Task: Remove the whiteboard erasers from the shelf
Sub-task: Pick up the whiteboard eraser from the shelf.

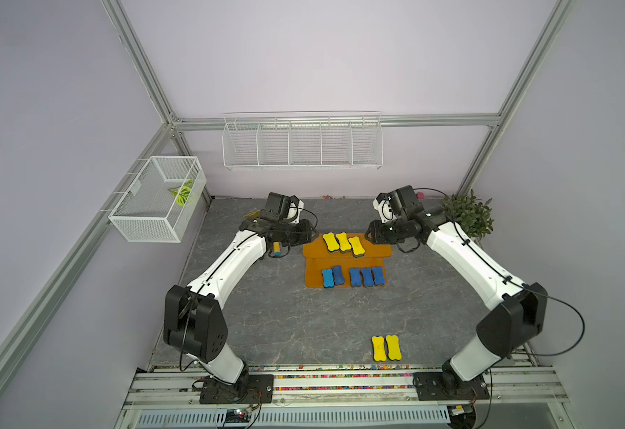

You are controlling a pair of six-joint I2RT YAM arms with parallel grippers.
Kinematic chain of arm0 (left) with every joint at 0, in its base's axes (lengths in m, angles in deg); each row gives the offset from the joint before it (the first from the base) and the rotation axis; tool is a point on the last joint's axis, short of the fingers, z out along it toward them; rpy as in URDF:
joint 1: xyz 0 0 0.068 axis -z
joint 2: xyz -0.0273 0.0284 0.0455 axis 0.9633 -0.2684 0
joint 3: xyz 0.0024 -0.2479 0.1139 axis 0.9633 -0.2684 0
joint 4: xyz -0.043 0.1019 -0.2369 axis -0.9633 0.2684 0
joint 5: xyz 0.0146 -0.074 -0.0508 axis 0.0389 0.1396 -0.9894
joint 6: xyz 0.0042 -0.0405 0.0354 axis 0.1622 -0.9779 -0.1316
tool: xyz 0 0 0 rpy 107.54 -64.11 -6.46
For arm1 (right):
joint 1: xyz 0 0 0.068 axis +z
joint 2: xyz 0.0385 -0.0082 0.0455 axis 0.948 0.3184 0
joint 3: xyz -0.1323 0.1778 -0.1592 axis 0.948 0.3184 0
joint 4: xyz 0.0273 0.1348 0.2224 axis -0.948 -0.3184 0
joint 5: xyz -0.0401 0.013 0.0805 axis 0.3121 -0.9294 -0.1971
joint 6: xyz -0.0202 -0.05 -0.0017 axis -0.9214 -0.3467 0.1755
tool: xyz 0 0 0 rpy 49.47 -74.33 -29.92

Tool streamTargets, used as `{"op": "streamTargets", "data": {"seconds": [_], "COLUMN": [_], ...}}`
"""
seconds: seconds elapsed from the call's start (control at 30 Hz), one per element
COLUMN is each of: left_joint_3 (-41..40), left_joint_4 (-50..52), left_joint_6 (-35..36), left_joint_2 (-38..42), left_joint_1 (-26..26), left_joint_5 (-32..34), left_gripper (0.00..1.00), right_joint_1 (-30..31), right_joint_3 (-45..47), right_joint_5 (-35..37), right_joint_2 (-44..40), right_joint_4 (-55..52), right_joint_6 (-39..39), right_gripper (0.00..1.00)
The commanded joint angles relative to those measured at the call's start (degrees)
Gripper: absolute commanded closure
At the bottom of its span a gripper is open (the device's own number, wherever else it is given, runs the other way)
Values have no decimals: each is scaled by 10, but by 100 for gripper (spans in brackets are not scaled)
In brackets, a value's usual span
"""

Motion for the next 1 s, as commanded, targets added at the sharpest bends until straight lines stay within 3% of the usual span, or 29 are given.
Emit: {"op": "streamTargets", "data": {"seconds": [0.0, 0.33, 0.97], "left_joint_3": [20, 21, 11], "left_joint_4": [16, 20, 15], "left_joint_6": [12, 25, 26], "left_joint_2": [-11, -18, -15], "left_joint_1": [1, -5, -13], "left_joint_5": [12, 25, 24], "left_gripper": [60, 60, 61], "right_joint_1": [-7, -7, -7], "right_joint_3": [-55, -117, -92], "right_joint_5": [-55, -85, -68], "right_joint_2": [47, 115, 132], "right_joint_4": [-58, -89, -91], "right_joint_6": [-52, -59, -39], "right_gripper": [58, 57, 69]}}
